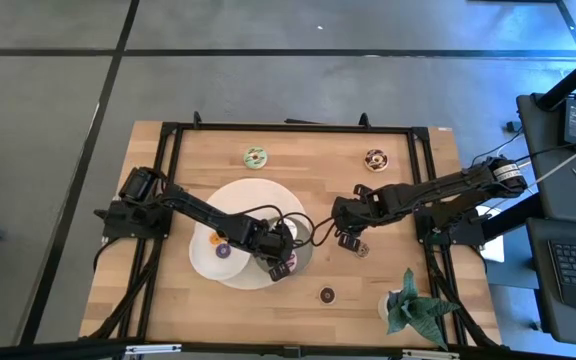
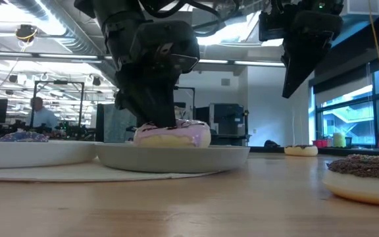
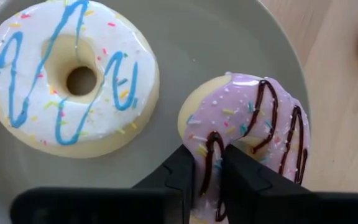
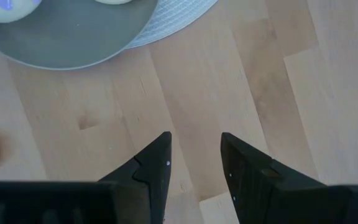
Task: Pick & Place donuts
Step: Put the big pink donuts on the gray plate
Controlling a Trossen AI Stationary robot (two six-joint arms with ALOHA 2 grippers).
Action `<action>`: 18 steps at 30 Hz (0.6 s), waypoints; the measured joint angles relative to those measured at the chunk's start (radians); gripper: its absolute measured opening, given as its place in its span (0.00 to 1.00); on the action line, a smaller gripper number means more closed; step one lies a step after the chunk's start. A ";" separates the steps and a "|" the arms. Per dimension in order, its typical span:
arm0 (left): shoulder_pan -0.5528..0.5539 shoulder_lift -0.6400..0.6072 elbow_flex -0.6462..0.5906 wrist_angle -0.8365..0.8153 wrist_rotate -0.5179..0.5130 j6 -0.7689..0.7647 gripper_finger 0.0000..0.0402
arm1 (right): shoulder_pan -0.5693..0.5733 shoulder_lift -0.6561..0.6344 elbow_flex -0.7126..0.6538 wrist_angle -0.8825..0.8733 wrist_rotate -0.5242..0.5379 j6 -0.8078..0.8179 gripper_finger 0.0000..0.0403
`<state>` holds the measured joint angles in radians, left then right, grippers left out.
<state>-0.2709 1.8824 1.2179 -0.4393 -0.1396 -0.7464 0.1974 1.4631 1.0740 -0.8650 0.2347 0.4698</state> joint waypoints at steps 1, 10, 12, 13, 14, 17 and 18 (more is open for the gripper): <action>0.000 0.000 0.000 0.000 -0.001 0.000 0.16 | 0.000 0.000 0.000 0.000 0.000 0.000 0.35; 0.006 0.000 0.000 0.002 -0.022 -0.026 0.29 | 0.000 0.000 0.000 0.000 0.000 0.000 0.35; 0.010 0.000 0.000 0.002 -0.002 -0.026 0.32 | 0.000 0.000 0.000 0.000 0.000 0.000 0.35; 0.013 0.000 0.000 0.002 0.016 -0.026 0.34 | 0.000 0.000 0.000 0.000 0.000 0.000 0.35; 0.015 0.000 0.000 0.002 0.031 -0.026 0.35 | 0.000 0.000 0.000 0.000 -0.001 0.000 0.35; 0.020 -0.001 0.000 0.001 0.050 -0.026 0.38 | 0.000 0.000 0.000 0.000 -0.001 0.000 0.35; 0.023 -0.001 0.000 0.001 0.047 -0.025 0.39 | 0.000 0.000 0.000 0.000 0.000 0.000 0.35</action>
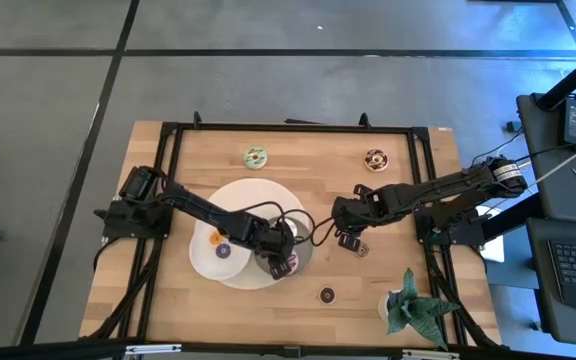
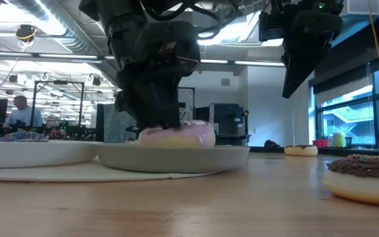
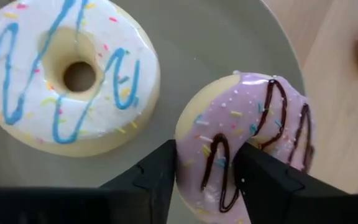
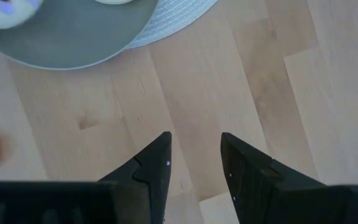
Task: Pick & Place donuts
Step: Put the big pink donuts on the gray plate, then put the big black donuts on the gray plate
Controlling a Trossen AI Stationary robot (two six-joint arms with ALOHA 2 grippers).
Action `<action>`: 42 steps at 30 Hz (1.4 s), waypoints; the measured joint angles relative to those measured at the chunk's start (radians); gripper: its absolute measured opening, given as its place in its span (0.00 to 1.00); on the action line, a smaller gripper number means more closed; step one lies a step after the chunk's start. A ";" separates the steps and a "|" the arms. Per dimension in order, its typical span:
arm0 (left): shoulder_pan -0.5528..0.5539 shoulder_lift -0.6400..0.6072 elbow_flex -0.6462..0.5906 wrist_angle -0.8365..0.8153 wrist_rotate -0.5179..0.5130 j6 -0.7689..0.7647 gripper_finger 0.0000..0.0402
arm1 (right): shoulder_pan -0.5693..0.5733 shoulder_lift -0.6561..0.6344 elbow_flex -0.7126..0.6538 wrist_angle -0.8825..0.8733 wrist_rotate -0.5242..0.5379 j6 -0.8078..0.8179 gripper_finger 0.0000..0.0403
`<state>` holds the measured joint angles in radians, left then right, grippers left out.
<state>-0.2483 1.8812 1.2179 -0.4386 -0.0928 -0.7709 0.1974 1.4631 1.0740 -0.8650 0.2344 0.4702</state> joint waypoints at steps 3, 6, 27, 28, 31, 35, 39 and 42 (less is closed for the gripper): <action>0.002 -0.001 0.000 -0.006 -0.022 0.020 0.41 | 0.000 0.000 0.000 0.000 0.000 0.000 0.35; 0.003 -0.001 0.000 -0.006 -0.028 0.016 0.43 | 0.000 0.000 0.000 0.000 0.000 0.015 0.35; 0.035 -0.412 0.001 -0.090 -0.254 0.268 0.44 | -0.256 -0.129 0.177 -0.502 0.256 0.448 0.35; 0.035 -0.430 0.001 -0.087 -0.254 0.282 0.44 | -0.296 -0.134 0.173 -0.494 0.256 0.441 0.35; 0.035 -0.466 0.001 -0.088 -0.252 0.306 0.44 | -0.421 -0.132 0.156 -0.465 0.245 0.400 0.35; 0.037 -0.491 0.001 -0.112 -0.249 0.314 0.43 | -0.548 -0.109 0.143 -0.387 0.215 0.272 0.35; 0.043 -0.493 0.001 -0.169 -0.245 0.314 0.43 | -0.590 -0.079 0.143 -0.255 0.213 0.181 0.35; 0.044 -0.493 0.001 -0.214 -0.243 0.314 0.43 | -0.629 -0.043 0.143 -0.181 0.150 0.174 0.35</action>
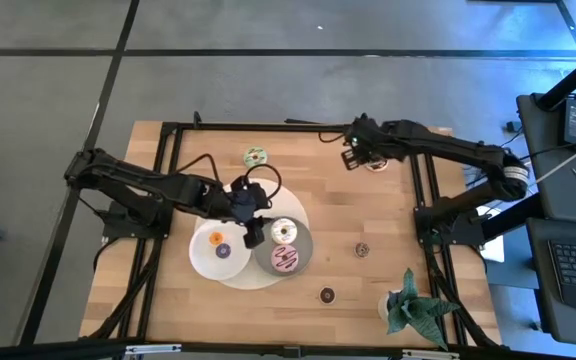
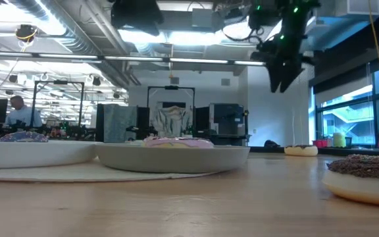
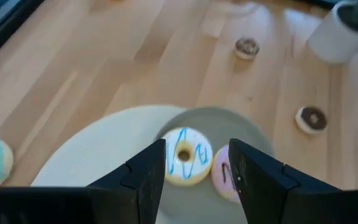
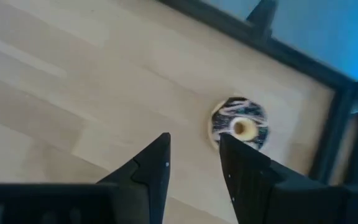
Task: Pick & Place donuts
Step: Put the big black donuts on the gray plate
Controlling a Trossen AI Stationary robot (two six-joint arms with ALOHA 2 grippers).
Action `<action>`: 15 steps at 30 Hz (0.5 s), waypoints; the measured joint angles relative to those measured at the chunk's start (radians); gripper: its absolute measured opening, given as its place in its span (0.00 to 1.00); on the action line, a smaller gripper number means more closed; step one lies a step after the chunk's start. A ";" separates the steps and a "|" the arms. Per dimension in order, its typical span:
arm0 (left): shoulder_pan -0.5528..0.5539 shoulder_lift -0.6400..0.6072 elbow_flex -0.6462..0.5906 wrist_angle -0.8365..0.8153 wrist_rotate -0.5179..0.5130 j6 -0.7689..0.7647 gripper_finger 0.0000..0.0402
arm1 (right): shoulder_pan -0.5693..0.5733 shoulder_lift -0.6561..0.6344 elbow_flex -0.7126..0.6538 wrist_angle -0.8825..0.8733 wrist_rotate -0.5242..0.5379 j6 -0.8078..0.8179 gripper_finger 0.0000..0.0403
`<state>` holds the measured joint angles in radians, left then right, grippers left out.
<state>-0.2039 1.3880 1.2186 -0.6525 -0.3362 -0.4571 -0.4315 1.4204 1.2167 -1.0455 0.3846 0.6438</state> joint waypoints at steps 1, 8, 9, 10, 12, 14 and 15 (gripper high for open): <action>0.002 0.000 0.000 -0.018 0.002 0.000 0.43 | -0.019 0.015 0.000 0.007 -0.029 -0.006 0.35; 0.010 0.000 0.000 -0.082 0.008 0.000 0.43 | -0.103 0.135 0.000 0.012 -0.065 -0.024 0.35; 0.011 0.000 0.000 -0.086 0.015 0.000 0.43 | -0.106 0.149 0.000 0.012 -0.067 -0.026 0.35; 0.012 0.000 0.000 -0.089 0.019 0.003 0.43 | -0.109 0.160 0.000 0.012 -0.071 -0.046 0.35; 0.012 0.000 0.000 -0.090 0.020 0.016 0.43 | -0.110 0.180 0.000 0.012 -0.072 -0.098 0.35; 0.012 0.000 0.000 -0.090 0.021 0.032 0.43 | -0.109 0.197 0.000 0.013 -0.045 -0.127 0.35; 0.011 0.000 0.000 -0.090 0.021 0.041 0.43 | -0.109 0.204 0.000 0.013 -0.030 -0.129 0.35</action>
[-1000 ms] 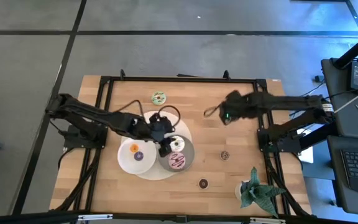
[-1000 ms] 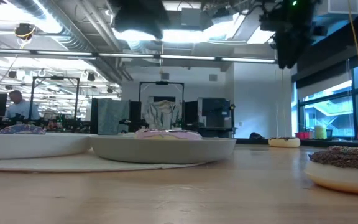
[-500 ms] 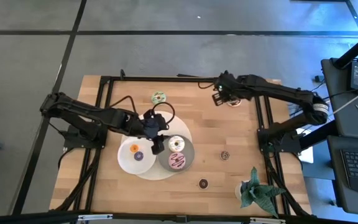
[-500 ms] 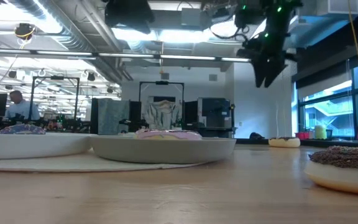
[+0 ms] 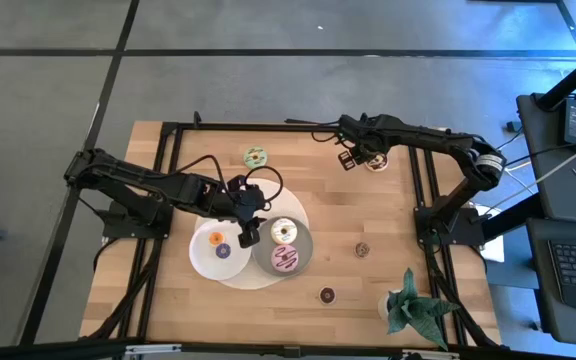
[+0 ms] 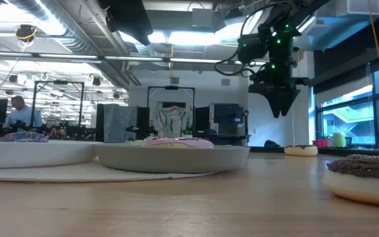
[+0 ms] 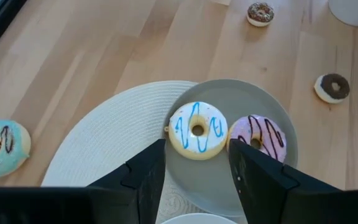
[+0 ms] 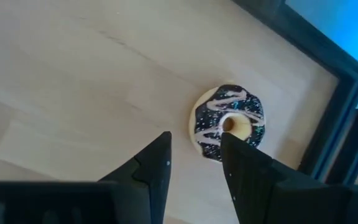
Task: Pick & Place donuts
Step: Put the big black donuts on the gray plate
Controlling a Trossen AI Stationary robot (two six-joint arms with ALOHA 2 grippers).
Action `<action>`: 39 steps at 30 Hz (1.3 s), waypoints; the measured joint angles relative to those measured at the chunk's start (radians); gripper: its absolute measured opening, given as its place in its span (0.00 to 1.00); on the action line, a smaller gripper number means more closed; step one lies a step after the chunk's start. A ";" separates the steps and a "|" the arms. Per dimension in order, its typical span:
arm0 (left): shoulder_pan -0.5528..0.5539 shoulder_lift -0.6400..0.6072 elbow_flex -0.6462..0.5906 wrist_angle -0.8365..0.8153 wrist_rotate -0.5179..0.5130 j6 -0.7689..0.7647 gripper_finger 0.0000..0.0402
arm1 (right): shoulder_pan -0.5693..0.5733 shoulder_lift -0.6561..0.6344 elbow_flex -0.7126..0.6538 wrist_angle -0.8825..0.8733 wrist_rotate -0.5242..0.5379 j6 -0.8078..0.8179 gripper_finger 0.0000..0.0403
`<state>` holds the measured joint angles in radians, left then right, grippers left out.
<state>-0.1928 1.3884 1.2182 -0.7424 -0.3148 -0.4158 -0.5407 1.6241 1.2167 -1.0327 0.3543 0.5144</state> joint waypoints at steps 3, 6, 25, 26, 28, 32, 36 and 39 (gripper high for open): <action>0.000 0.000 0.000 0.000 0.002 0.009 0.44 | -0.014 0.016 0.000 0.001 -0.028 0.016 0.36; 0.000 0.000 0.000 -0.002 0.002 0.010 0.44 | -0.033 0.032 0.000 -0.002 -0.081 0.040 0.42; 0.000 0.000 0.000 -0.043 0.003 0.011 0.43 | -0.072 0.139 0.000 -0.015 -0.036 0.054 0.60; 0.000 0.000 0.000 -0.044 0.002 0.011 0.43 | -0.078 0.153 0.000 -0.015 -0.037 0.052 0.60; 0.000 0.000 0.000 -0.044 0.002 0.011 0.43 | -0.092 0.175 0.000 -0.015 -0.055 0.052 0.60; -0.002 0.000 0.000 -0.044 0.002 0.011 0.43 | -0.110 0.218 0.000 -0.015 -0.092 0.053 0.60; -0.002 0.000 0.000 -0.045 0.002 0.011 0.44 | -0.127 0.254 0.000 -0.015 -0.106 0.052 0.60; -0.002 0.001 0.000 -0.047 0.002 0.011 0.44 | -0.138 0.277 0.000 -0.010 -0.112 0.031 0.58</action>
<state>-0.1944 1.3891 1.2182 -0.7895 -0.3126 -0.4049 -0.6785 1.9008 1.2167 -1.0431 0.2424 0.5456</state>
